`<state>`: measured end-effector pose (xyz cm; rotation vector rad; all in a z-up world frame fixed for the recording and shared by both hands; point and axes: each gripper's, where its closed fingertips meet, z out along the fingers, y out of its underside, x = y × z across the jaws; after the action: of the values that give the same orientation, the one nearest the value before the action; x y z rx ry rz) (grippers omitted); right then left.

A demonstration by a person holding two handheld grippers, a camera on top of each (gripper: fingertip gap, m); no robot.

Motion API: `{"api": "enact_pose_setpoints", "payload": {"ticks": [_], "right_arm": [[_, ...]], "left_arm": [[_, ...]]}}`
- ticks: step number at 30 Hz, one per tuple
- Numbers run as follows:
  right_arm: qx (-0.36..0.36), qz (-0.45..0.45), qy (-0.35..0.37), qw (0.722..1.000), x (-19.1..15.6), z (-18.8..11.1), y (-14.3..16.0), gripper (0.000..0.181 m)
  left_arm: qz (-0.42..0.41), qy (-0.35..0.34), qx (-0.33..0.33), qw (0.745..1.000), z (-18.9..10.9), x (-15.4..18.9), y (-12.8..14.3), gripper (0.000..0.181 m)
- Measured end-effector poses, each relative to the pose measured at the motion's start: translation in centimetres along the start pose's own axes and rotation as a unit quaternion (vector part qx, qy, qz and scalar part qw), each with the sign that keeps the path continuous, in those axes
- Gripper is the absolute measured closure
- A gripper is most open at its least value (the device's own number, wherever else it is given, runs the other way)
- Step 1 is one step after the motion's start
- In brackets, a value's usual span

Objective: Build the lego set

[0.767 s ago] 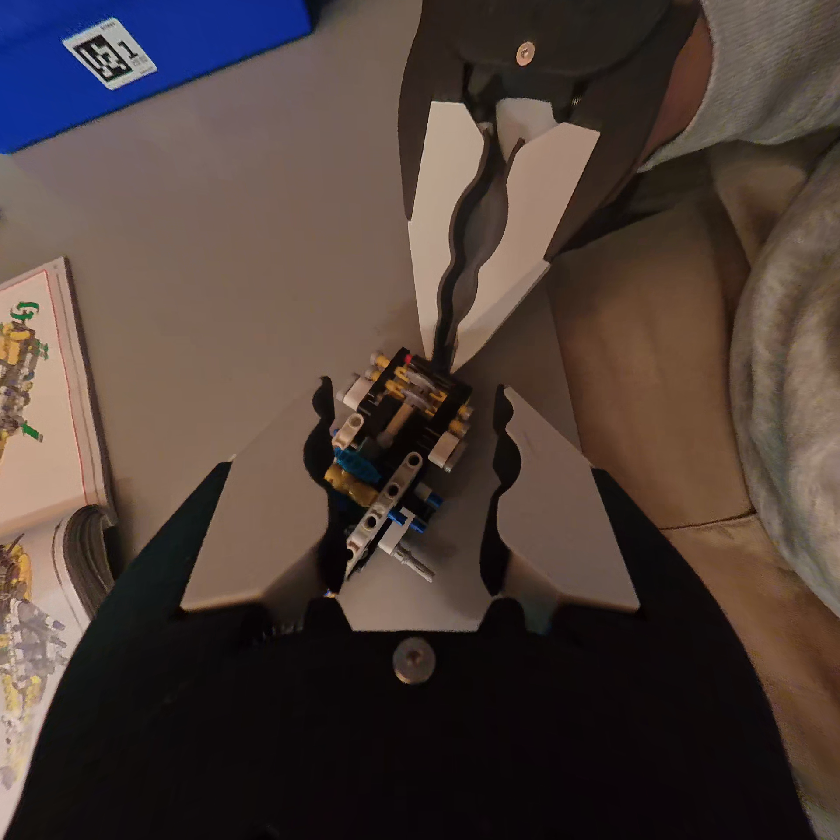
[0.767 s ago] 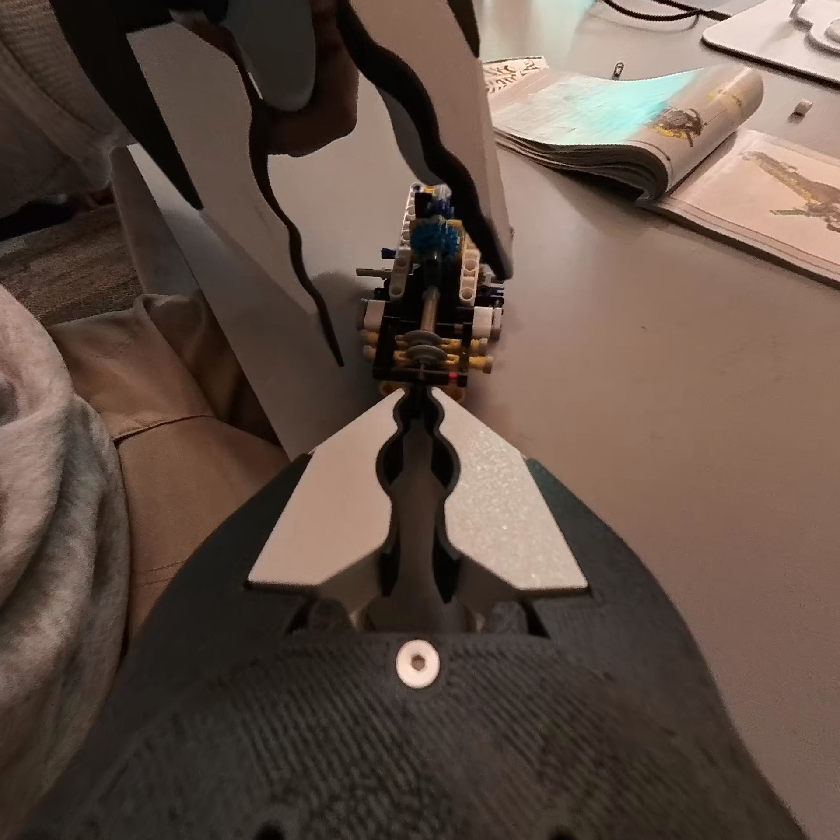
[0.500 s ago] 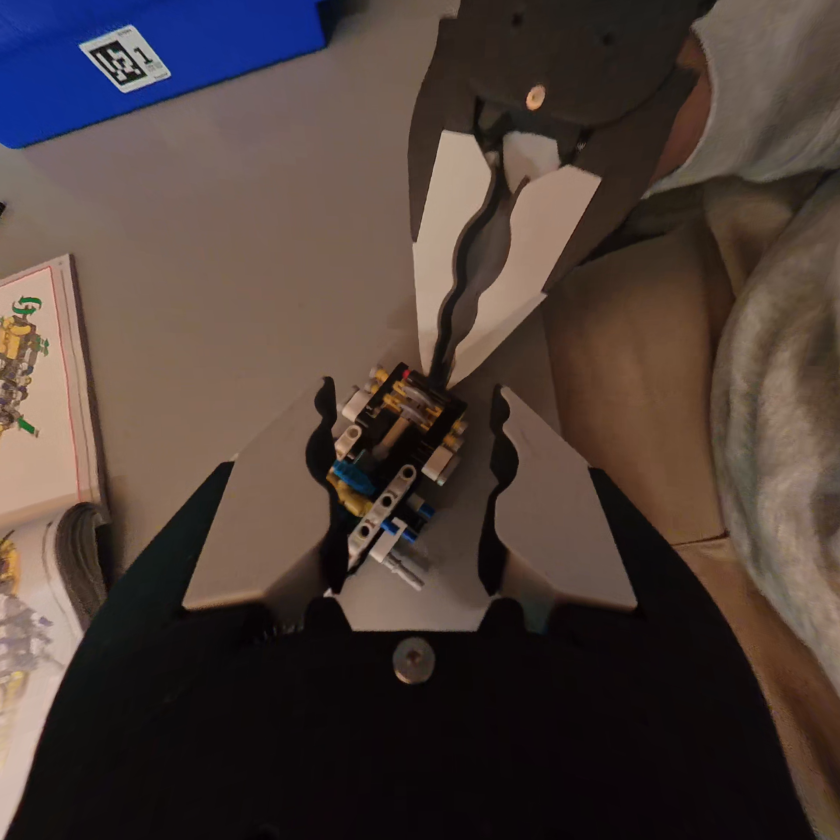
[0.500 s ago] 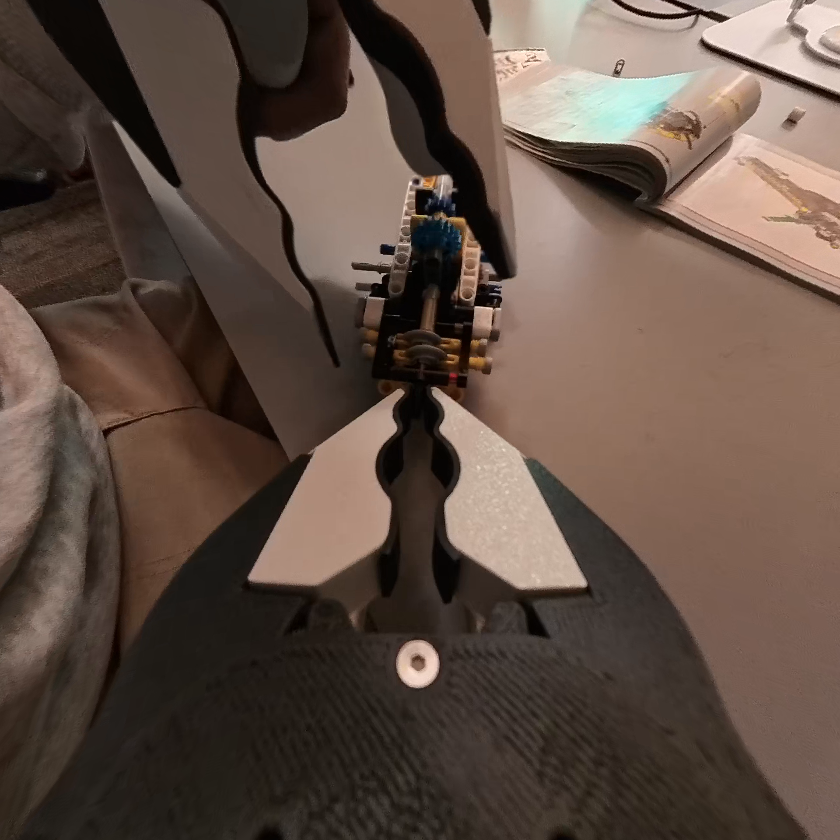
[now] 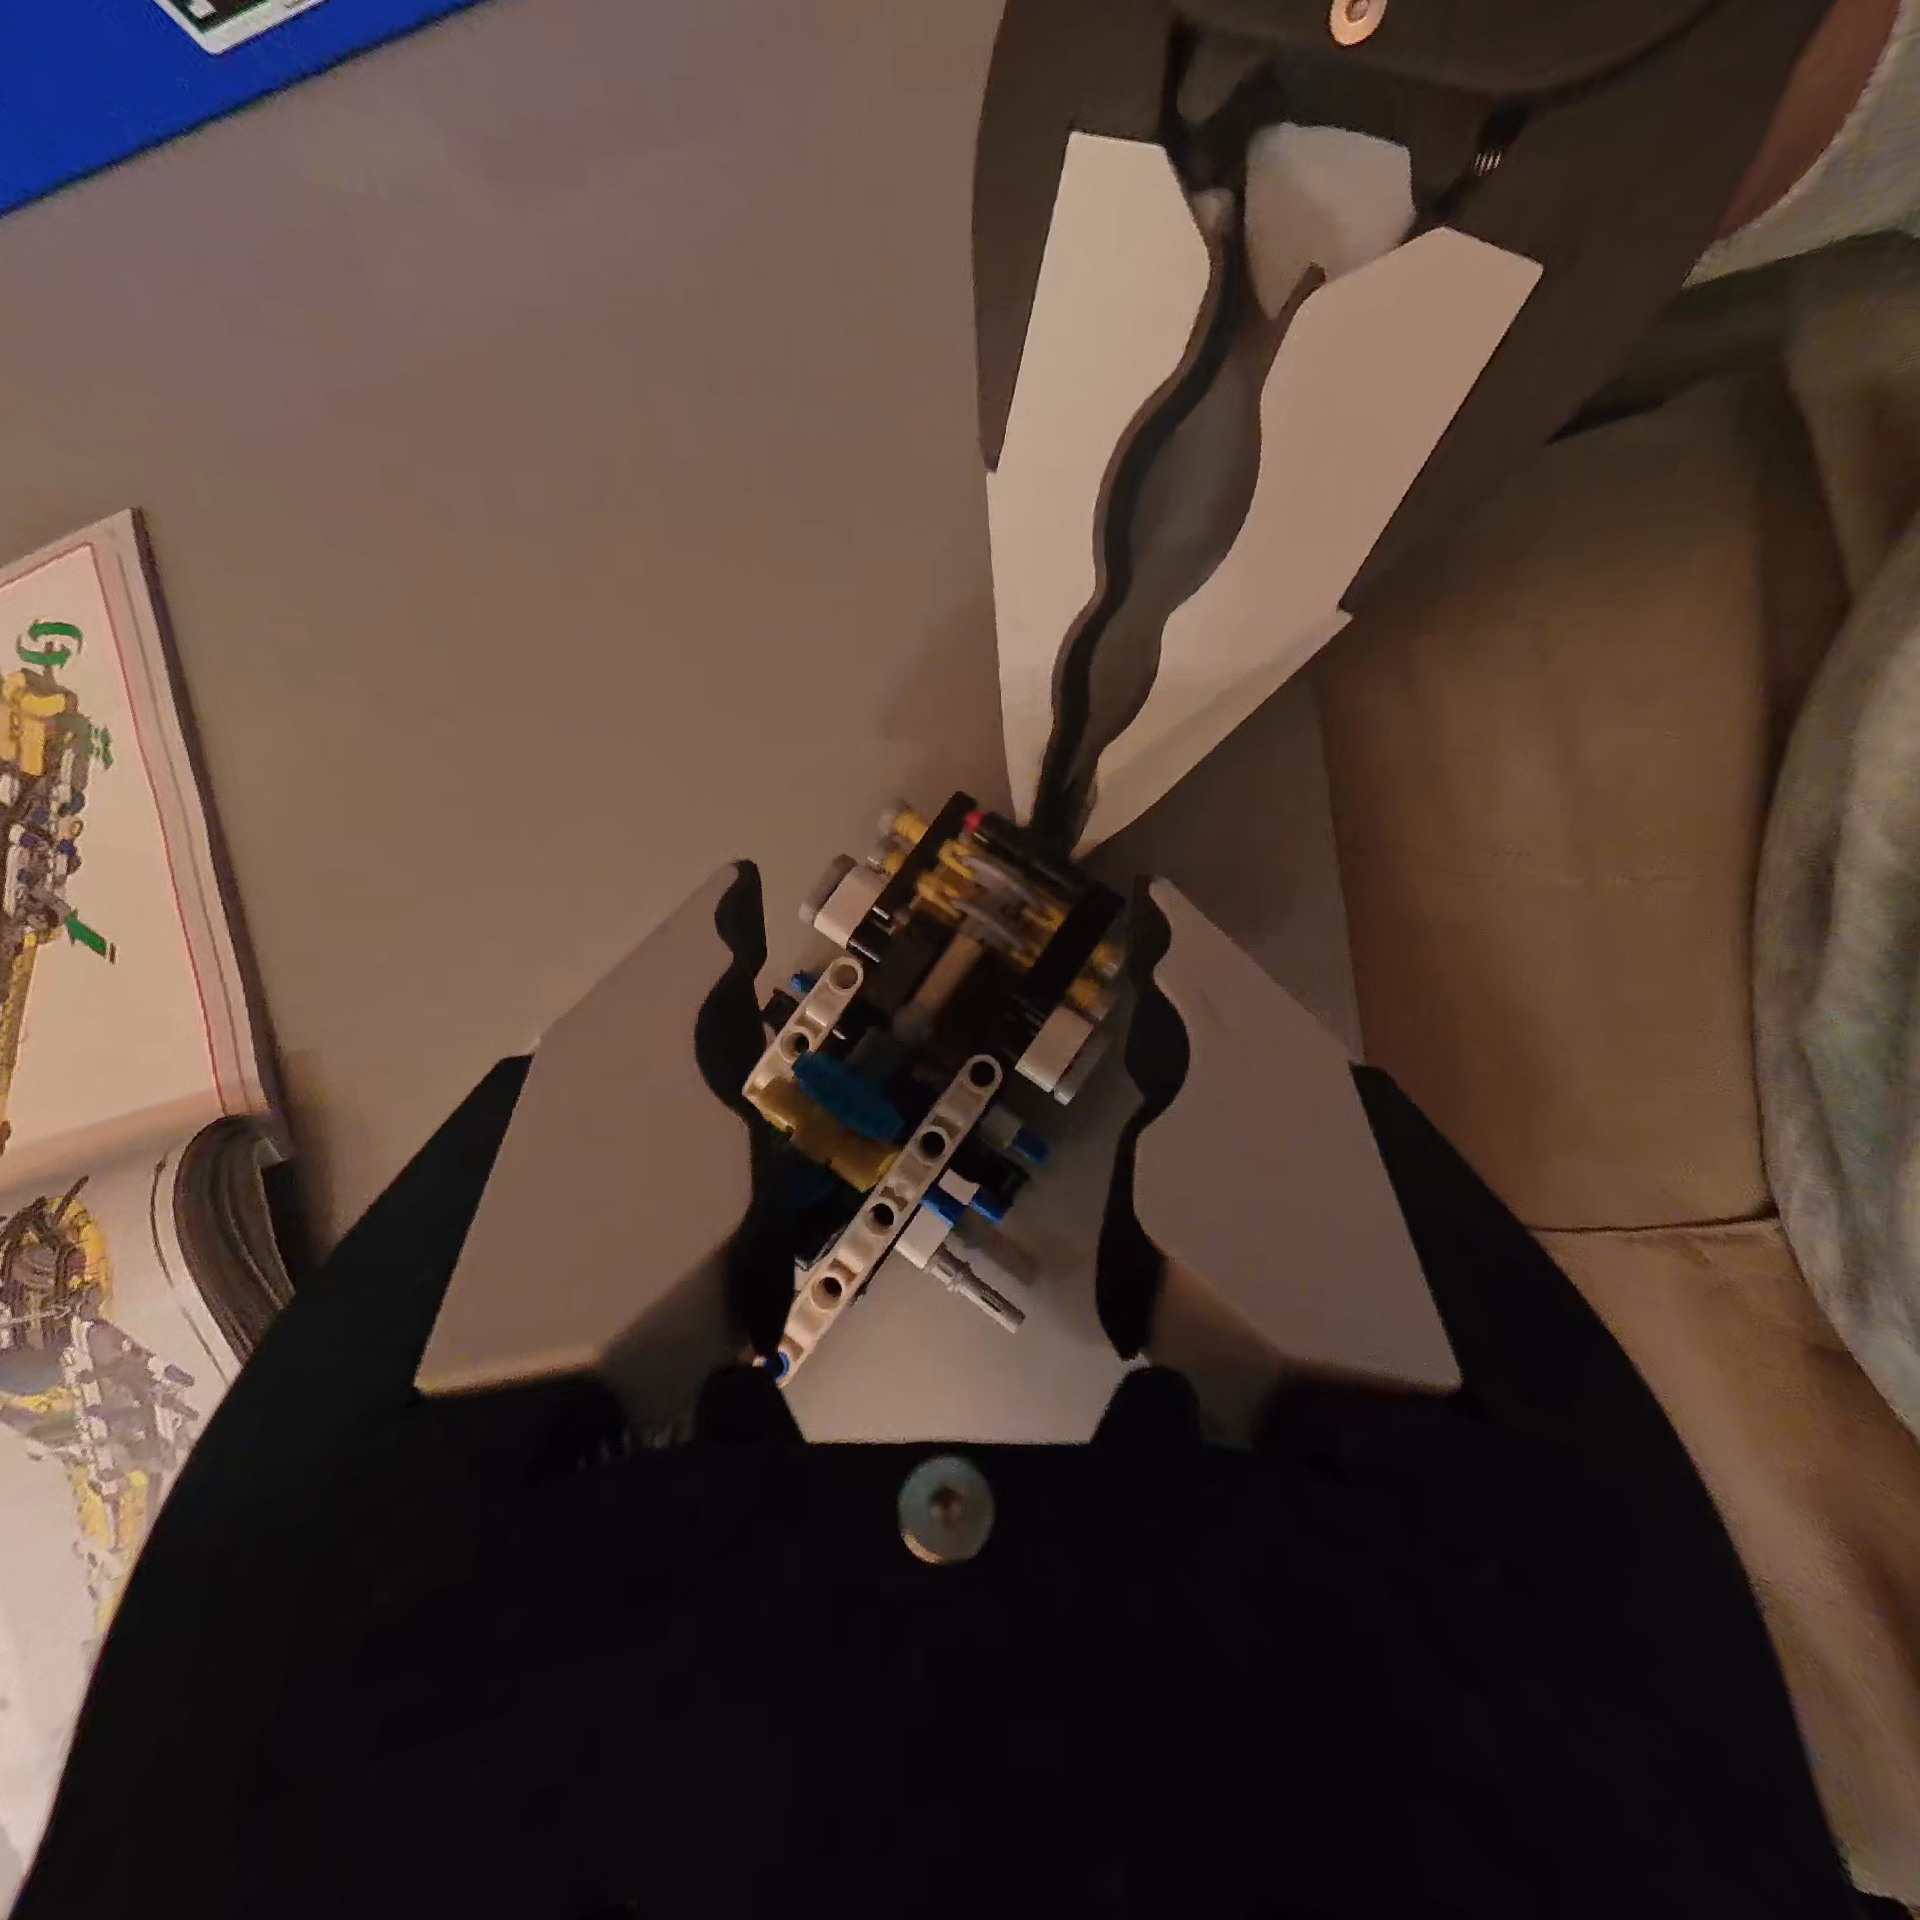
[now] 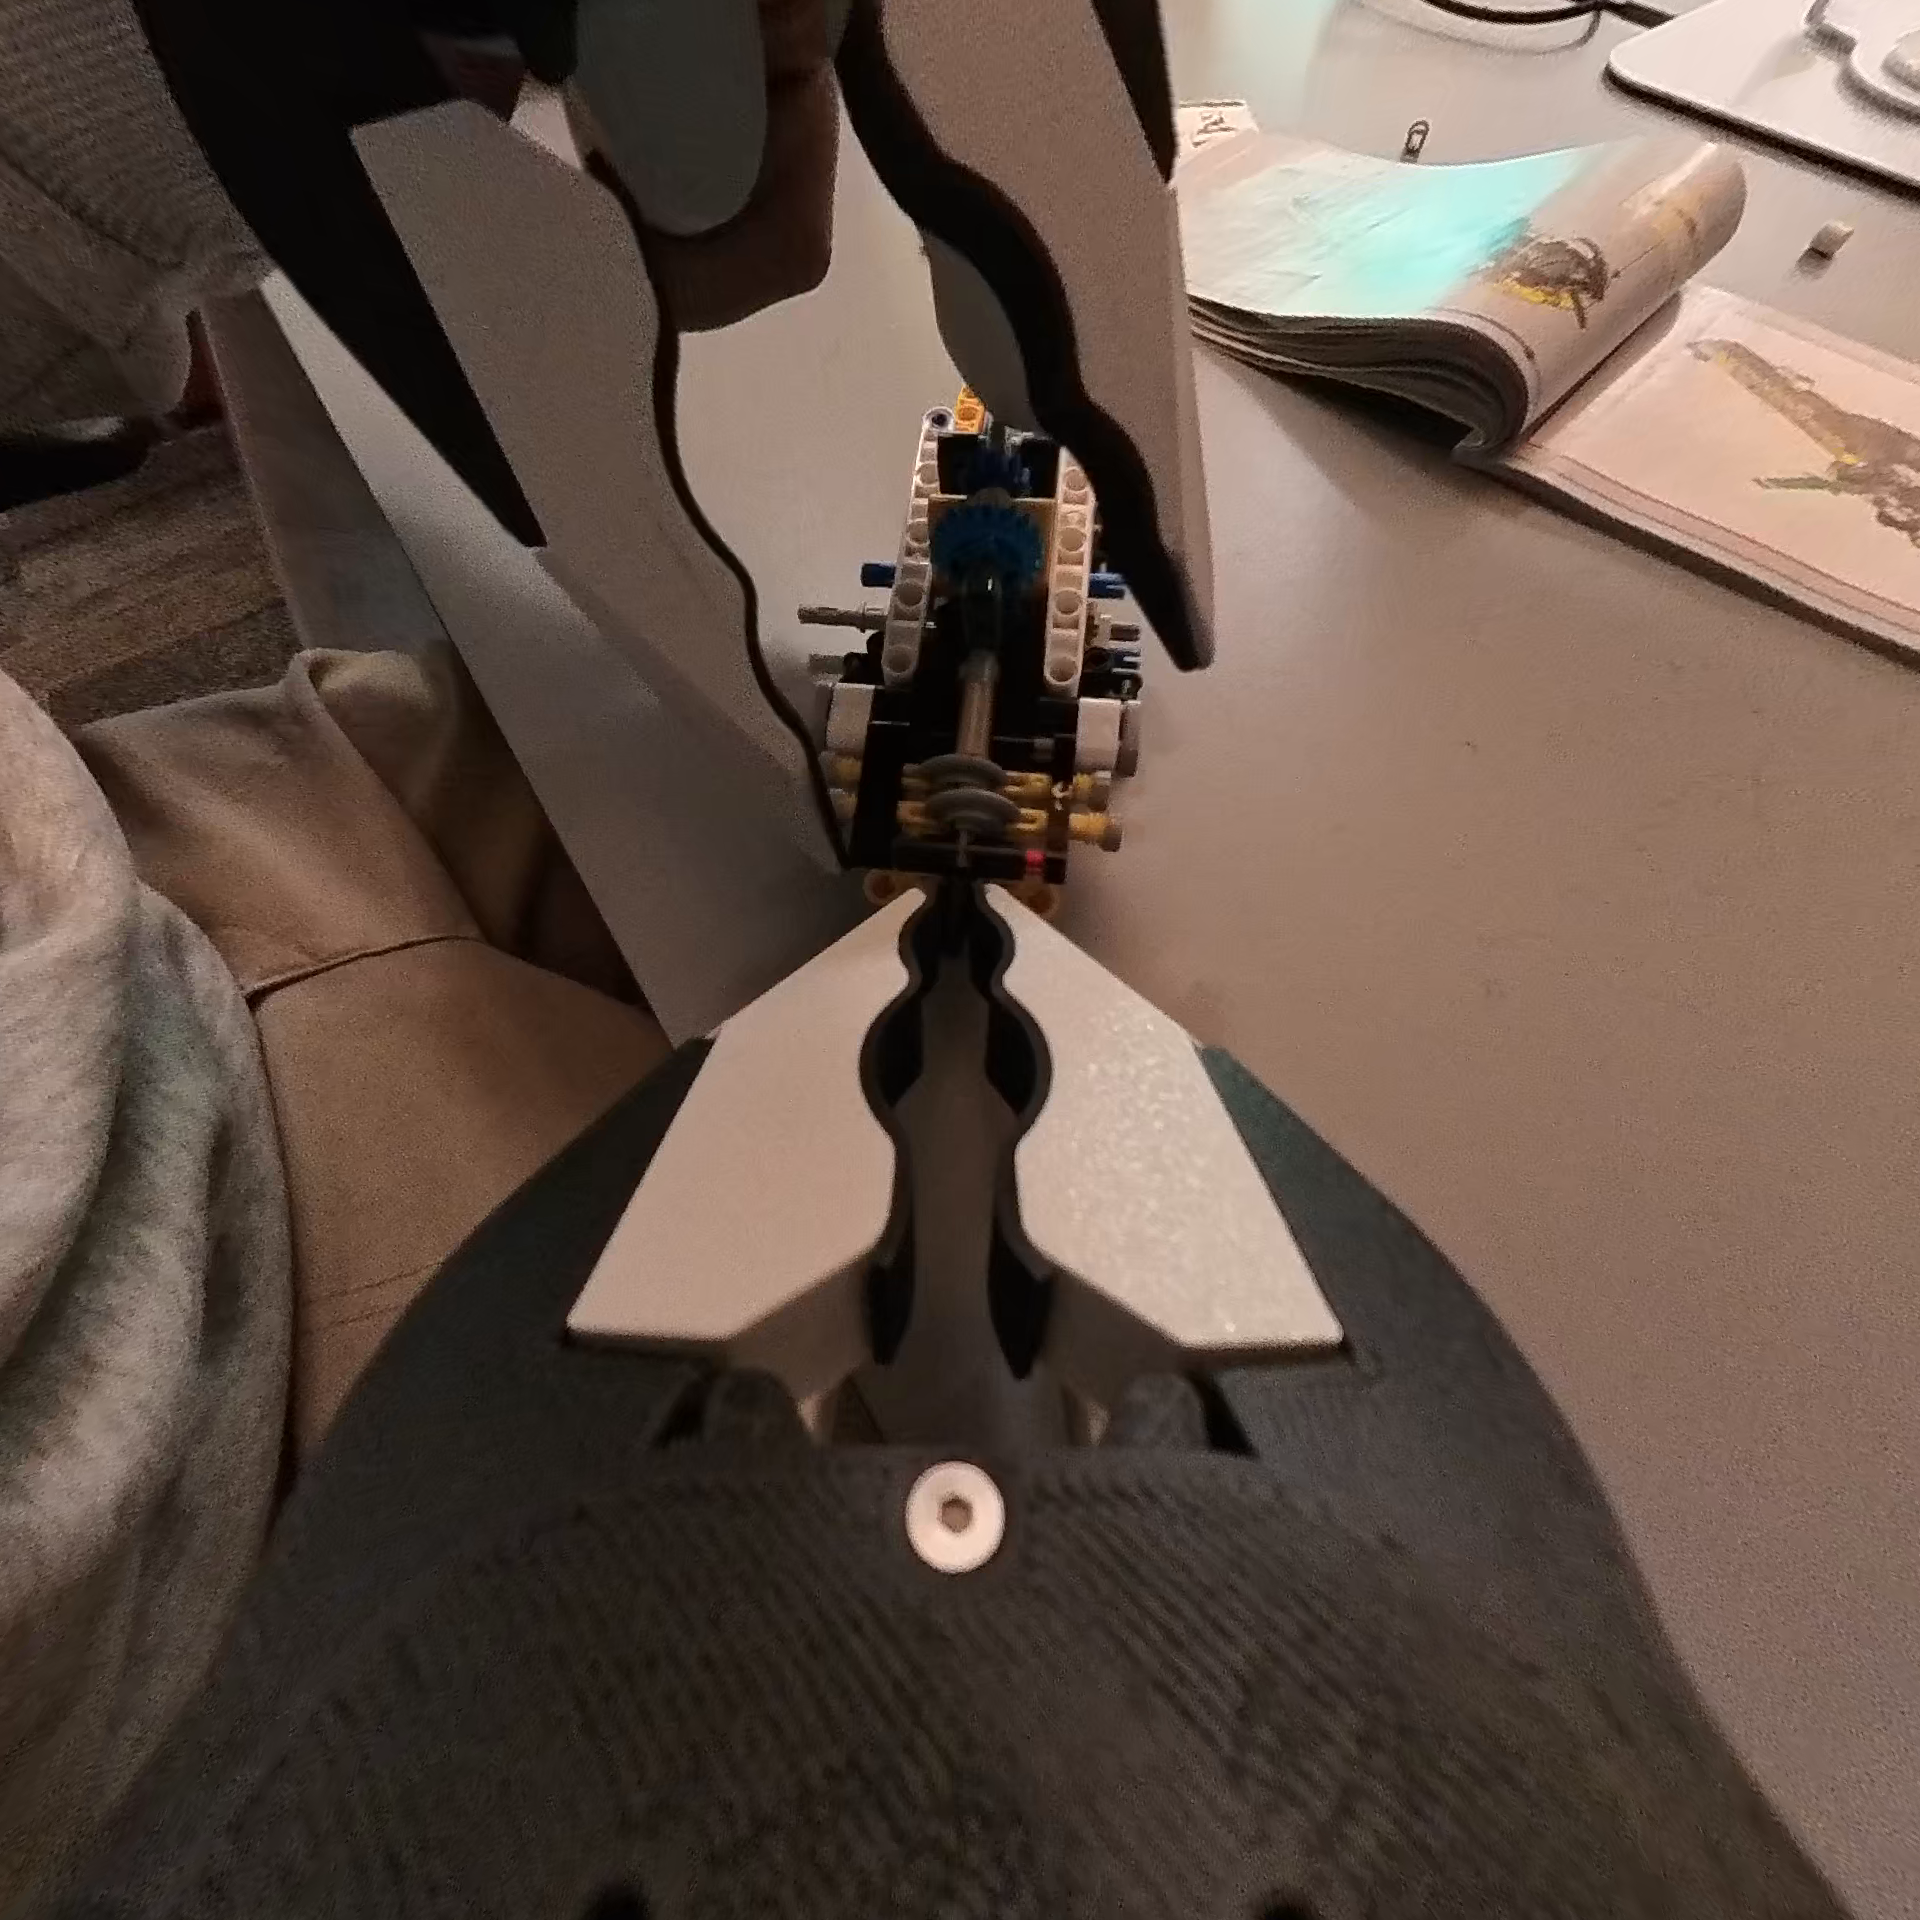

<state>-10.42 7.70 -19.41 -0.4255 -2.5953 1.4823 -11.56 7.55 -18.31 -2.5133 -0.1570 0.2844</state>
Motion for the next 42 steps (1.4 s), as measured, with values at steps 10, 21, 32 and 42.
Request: {"api": "enact_pose_setpoints", "payload": {"ticks": [10, 21, 32, 42], "right_arm": [[-0.024, 0.044, 0.006, 0.999, 0.6, -0.2, 0.1, 0.179], [-0.08, 0.092, -0.015, 0.992, 0.2, 0.0, 0.5, 0.179], [-0.022, 0.104, -0.034, 0.994, -1.0, 0.2, 0.1, 0.179], [0.014, 0.039, 0.012, 0.999, -4.9, -0.5, 0.3, 0.177]], "left_arm": [[-0.002, -0.004, 0.011, 1.0, 0.2, -0.2, -0.2, 0.121], [-0.019, -0.007, 0.013, 1.0, 0.2, -0.4, 0.1, 0.121], [-0.514, 0.178, 0.303, 0.783, -3.0, 7.7, -3.4, 0.165], [-0.711, 0.203, 0.403, 0.539, -3.0, 3.2, 0.9, 0.173]]}}
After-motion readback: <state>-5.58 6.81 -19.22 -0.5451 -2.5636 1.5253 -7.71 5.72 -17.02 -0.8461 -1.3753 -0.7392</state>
